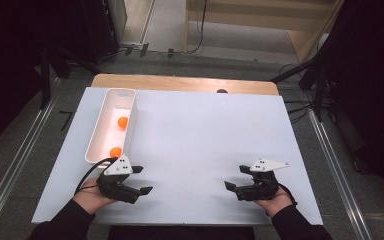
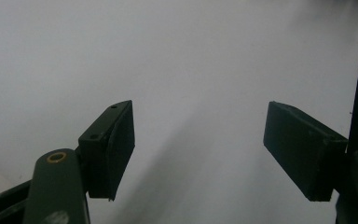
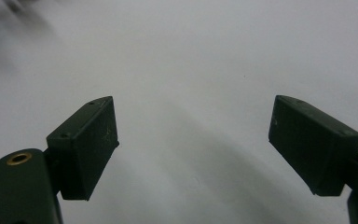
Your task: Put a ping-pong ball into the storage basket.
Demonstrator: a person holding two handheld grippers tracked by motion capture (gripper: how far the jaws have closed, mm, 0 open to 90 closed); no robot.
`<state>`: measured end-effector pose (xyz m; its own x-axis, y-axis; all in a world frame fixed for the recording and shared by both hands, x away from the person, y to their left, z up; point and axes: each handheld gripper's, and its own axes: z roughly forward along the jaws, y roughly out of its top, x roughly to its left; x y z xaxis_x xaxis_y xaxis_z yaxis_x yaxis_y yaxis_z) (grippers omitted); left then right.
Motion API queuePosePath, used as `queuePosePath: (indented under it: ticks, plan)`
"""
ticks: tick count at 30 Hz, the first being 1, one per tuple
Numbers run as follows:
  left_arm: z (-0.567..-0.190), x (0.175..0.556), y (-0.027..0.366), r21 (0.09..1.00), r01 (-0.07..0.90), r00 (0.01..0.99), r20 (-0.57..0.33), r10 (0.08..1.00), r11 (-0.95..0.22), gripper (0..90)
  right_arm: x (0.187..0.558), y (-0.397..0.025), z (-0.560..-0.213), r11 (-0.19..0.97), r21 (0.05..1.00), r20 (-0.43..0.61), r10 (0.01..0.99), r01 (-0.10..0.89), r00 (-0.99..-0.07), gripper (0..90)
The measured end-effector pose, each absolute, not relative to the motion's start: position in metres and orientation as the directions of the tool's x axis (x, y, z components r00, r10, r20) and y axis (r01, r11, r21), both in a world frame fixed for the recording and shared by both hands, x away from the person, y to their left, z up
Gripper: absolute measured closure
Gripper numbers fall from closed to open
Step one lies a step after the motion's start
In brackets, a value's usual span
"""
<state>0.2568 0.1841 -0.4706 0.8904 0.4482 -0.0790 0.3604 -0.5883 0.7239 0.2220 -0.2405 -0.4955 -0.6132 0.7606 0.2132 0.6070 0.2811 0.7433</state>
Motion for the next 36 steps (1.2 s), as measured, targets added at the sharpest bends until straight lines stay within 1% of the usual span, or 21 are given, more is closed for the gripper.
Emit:
queuePosePath:
  ticks: [36]
  plan:
    - [-0.4716, 0.2532, 0.1856, 0.718, 0.355, 0.892, -0.069, 0.446, -0.599, 25.2, 0.2217, -0.2393, -0.4964, 0.293, 0.74, 0.207, 0.757, 0.606, -0.619, 14.1]
